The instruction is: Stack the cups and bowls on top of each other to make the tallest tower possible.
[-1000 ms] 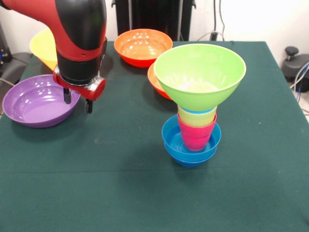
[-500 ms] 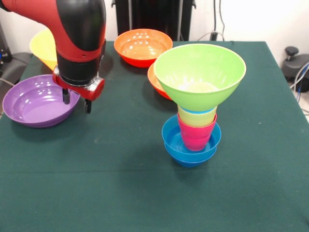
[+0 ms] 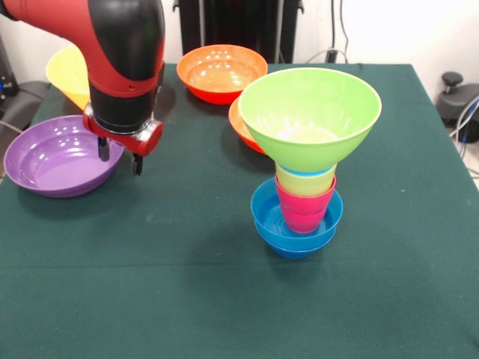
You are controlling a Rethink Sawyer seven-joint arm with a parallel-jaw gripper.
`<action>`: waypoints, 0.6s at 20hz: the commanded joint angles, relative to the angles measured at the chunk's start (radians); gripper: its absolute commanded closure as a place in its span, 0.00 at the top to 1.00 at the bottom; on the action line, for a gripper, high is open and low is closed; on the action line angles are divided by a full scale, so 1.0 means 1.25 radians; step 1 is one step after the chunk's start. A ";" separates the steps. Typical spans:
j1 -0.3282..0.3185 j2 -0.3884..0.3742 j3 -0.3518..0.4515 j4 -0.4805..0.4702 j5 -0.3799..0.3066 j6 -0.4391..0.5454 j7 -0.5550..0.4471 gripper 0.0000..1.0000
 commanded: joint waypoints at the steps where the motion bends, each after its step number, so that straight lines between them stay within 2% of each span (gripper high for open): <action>1: -0.013 0.041 0.092 0.026 -0.066 -0.044 -0.055 1.00; 12: -0.016 0.043 0.093 0.025 -0.069 -0.045 -0.058 1.00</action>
